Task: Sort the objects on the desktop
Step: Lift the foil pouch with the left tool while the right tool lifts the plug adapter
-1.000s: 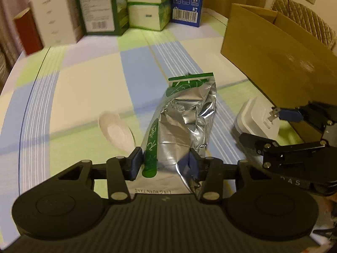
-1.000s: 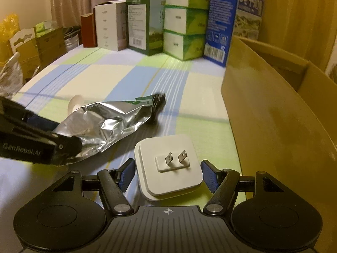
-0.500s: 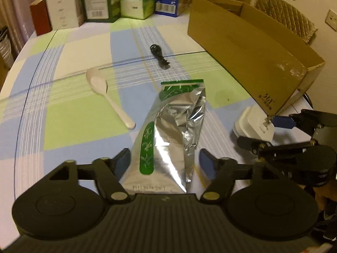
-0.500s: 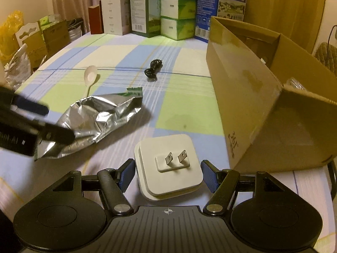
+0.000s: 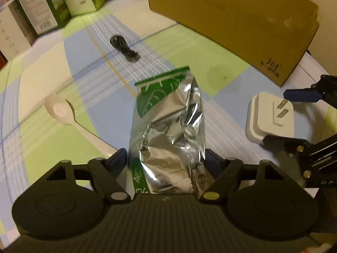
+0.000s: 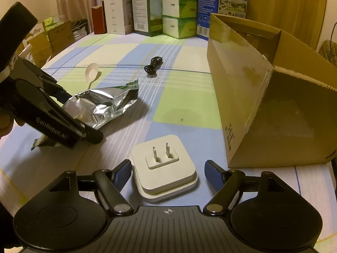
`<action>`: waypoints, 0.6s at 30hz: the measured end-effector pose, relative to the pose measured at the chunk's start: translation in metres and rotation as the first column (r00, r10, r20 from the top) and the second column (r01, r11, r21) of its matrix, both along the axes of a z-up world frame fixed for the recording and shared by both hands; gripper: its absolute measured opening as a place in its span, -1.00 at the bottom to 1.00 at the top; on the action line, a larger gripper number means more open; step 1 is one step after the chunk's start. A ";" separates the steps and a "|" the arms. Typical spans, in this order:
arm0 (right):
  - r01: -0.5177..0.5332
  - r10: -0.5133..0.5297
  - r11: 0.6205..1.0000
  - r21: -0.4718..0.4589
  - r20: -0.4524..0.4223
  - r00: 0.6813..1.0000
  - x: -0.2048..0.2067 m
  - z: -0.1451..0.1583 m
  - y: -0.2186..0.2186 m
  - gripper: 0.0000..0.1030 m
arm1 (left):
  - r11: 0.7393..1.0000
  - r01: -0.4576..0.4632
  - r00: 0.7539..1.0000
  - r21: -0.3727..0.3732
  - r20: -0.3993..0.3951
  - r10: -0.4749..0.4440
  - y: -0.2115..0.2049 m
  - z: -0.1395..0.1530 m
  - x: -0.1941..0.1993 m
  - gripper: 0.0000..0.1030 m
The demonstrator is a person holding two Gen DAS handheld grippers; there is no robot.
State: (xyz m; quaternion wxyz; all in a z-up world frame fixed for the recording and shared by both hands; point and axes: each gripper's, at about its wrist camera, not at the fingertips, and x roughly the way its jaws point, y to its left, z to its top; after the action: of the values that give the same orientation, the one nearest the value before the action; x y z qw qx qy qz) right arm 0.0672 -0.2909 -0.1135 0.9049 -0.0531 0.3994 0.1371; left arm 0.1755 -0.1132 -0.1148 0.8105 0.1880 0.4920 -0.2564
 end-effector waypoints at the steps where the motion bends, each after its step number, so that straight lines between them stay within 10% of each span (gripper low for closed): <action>1: -0.003 0.003 1.000 0.000 0.001 1.000 0.000 0.000 0.000 0.43 | 1.000 -0.014 1.000 -0.012 -0.001 0.014 0.001 0.000 0.000 0.37; 6: -0.038 0.038 0.999 -0.003 0.020 0.999 -0.003 0.001 0.003 0.43 | 0.986 -0.151 0.987 -0.068 -0.058 0.147 0.015 0.010 -0.005 -0.03; 18: -0.057 0.058 0.998 -0.006 0.011 0.998 0.002 -0.003 0.000 0.43 | 0.988 -0.147 0.988 -0.037 -0.060 0.144 0.008 0.003 -0.013 0.35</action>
State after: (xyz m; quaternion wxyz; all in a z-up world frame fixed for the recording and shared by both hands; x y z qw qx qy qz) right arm 0.0695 -0.2911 -0.1170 0.9026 -0.0679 0.3933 0.1616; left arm 0.1625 -0.1054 -0.1116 0.8163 0.1273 0.5220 -0.2120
